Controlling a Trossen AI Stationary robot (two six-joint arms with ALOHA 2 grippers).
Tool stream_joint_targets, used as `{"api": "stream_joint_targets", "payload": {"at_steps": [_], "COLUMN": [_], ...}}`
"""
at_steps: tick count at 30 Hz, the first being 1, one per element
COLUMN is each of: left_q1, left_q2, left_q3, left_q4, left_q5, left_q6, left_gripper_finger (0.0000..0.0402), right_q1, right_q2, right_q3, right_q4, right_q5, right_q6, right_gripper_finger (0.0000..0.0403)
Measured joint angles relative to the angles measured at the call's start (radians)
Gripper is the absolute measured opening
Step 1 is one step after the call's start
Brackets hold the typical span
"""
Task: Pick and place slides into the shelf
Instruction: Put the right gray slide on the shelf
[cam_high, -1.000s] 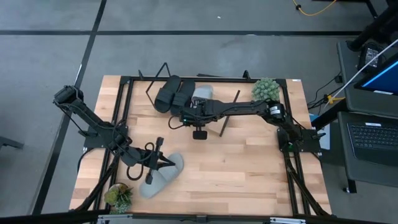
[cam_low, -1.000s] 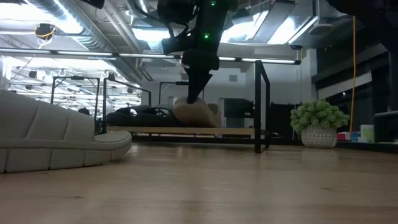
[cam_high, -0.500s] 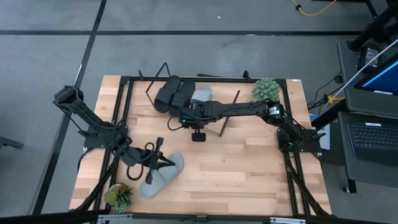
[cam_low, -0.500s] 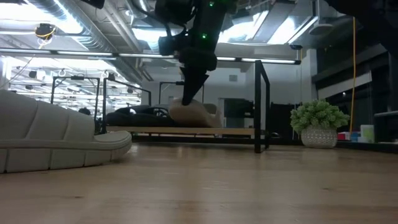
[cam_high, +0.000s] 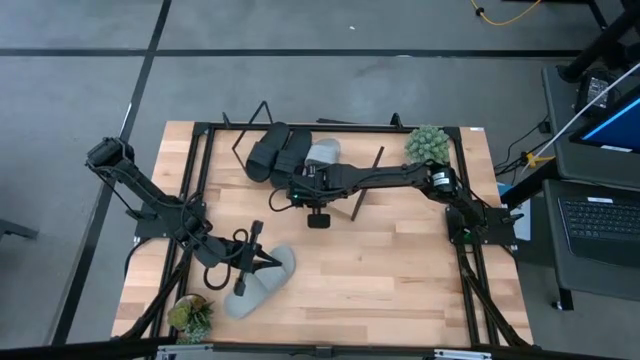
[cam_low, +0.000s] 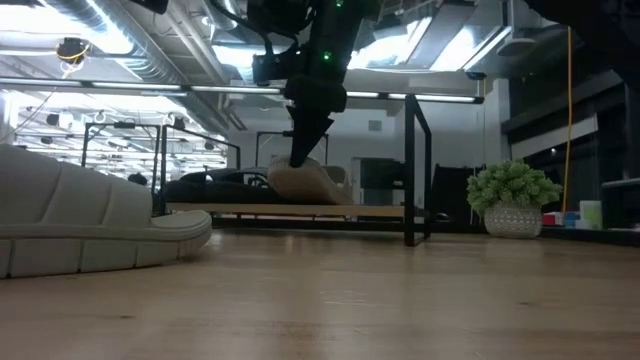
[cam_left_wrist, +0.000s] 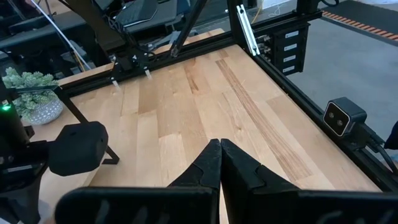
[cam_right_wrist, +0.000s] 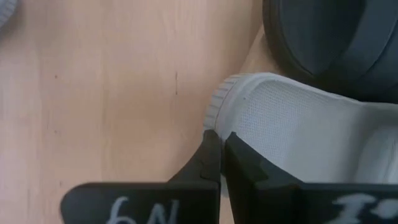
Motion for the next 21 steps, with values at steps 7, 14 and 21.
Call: {"api": "stream_joint_targets", "payload": {"at_steps": [7, 14, 21], "left_q1": [0.0, 0.0, 0.0], "left_q2": [0.0, 0.0, 0.0], "left_q3": [0.0, 0.0, 0.0], "left_q4": [0.0, 0.0, 0.0], "left_q5": [0.0, 0.0, 0.0], "left_q6": [0.001, 0.006, 0.006], "left_gripper_finger": [0.0, 0.0, 0.0], "right_q1": [-0.002, -0.002, -0.002], "right_q2": [0.0, 0.0, 0.0], "right_q3": [0.0, 0.0, 0.0], "right_q4": [-0.042, -0.043, -0.027], "right_q5": [0.045, 0.047, -0.001], "right_q6": [0.023, 0.022, 0.021], "right_gripper_finger": [0.0007, 0.0007, 0.0007]}}
